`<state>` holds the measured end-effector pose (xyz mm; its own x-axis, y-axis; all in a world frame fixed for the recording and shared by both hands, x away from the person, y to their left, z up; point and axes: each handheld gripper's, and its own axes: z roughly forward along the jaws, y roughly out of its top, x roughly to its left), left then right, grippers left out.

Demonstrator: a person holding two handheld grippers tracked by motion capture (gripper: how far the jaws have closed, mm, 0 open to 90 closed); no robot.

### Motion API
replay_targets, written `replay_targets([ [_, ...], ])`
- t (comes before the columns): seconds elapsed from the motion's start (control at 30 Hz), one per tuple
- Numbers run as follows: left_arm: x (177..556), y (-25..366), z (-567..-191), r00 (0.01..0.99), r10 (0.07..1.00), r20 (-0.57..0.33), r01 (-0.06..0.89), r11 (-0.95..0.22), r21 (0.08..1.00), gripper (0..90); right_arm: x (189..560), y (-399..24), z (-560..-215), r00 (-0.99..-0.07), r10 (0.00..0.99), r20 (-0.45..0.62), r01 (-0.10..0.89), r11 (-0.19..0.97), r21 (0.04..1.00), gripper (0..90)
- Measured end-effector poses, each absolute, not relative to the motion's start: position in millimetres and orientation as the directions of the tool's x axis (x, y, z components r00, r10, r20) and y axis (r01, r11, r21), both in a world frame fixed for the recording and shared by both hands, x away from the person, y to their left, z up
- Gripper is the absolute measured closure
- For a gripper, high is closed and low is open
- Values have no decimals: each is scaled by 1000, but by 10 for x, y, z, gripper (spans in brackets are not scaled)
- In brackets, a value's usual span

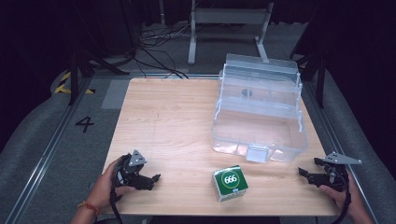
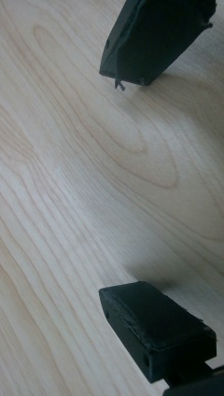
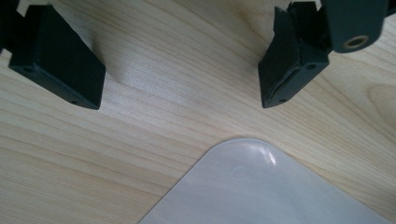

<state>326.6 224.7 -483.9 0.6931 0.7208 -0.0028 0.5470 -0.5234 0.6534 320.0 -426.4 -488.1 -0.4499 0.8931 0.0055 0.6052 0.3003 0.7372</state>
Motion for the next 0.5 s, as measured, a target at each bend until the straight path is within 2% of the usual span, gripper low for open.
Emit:
replay_targets([
  [0.2,3364,2223,-4847,761,649,-21,499,-565,657,2,3198,-4264,-4881,-449,894,6,606,300,737,152],
  [0.5,3347,2189,-4821,770,638,-6,492,-588,642,18,3207,-4256,-4857,-454,891,-6,614,318,723,160],
])
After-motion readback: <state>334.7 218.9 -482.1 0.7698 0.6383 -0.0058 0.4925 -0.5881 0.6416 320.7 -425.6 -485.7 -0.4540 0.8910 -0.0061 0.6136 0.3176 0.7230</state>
